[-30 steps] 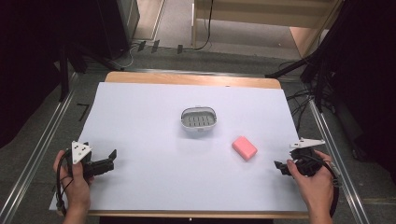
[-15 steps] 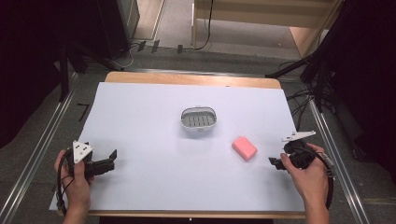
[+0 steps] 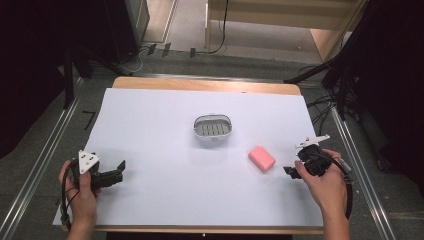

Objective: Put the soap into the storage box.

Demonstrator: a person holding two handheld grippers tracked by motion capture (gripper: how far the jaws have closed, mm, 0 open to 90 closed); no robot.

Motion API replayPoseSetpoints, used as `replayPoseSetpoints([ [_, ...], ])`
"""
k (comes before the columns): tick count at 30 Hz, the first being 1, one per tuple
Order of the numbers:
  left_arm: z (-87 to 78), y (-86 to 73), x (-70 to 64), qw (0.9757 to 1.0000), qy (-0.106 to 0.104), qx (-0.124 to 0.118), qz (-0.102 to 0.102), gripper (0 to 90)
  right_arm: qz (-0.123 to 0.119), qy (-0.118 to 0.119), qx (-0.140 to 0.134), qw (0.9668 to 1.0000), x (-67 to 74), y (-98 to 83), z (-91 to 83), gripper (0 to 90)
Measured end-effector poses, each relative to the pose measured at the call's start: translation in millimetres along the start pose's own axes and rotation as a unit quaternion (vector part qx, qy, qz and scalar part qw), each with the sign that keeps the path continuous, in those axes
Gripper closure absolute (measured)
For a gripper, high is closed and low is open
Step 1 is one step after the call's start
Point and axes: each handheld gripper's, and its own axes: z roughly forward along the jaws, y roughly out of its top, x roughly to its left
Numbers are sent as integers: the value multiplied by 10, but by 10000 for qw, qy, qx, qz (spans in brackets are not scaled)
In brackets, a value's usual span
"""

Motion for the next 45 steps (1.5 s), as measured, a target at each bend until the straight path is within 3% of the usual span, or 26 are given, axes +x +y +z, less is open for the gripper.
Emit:
replayPoseSetpoints([
  [16,15,8,14,9999,-47,92,-24,0,-134,49,199,9997,71,243,25,271],
  [24,20,8,11,9999,-52,99,-15,0,-236,220,384,9987,145,385,103,261],
  [29,20,10,12,9999,-53,111,-27,0,-172,238,480,9984,180,431,137,205],
  [45,28,11,18,9999,-80,125,-49,0,-90,459,576,9972,273,584,200,192],
])
